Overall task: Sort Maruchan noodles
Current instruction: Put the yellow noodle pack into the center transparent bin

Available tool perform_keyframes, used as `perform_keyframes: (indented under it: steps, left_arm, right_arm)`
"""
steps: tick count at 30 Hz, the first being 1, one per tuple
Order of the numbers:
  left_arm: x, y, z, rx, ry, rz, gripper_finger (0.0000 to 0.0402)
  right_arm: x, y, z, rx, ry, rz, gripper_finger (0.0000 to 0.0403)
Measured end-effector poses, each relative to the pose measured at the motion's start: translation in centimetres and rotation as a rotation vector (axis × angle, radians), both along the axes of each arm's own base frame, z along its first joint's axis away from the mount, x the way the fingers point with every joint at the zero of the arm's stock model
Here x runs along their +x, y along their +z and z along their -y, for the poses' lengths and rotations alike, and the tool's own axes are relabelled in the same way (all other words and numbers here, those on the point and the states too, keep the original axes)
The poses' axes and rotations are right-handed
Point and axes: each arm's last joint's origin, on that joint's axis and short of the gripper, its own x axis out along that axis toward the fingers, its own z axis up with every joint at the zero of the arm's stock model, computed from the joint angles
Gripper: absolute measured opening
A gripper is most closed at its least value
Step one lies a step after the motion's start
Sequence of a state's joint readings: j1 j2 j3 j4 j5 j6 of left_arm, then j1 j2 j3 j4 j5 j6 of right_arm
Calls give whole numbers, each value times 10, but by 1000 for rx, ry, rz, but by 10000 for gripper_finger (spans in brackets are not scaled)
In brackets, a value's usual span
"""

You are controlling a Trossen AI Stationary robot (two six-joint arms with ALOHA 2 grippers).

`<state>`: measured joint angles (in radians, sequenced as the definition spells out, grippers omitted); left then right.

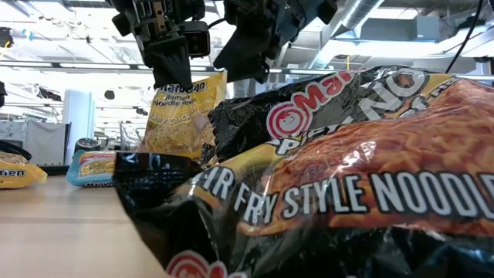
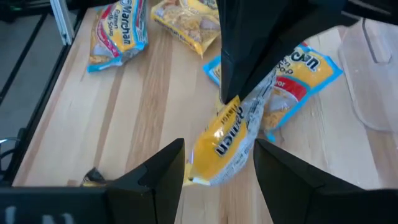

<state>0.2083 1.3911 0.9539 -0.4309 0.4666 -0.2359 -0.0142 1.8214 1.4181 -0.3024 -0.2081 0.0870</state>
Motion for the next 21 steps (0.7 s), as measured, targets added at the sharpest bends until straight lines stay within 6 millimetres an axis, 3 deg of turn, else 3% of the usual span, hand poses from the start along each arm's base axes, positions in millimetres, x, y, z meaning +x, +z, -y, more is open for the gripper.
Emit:
perform_keyframes:
  steps: [4,9,16,21]
  left_arm:
    - [0,0,0,-2,0,6,0]
    - [0,0,0,-2,4,5,0]
    - [2,2,0,-8,4,26,0]
    - [3,2,0,-9,10,31,0]
  right_arm:
    - [1,-1,0,16,-14,-3,217]
    - [9,-24,-2,52,-41,-62,217]
    - [11,-35,-8,28,-55,-104,214]
    - [14,-31,-6,32,-125,-67,167]
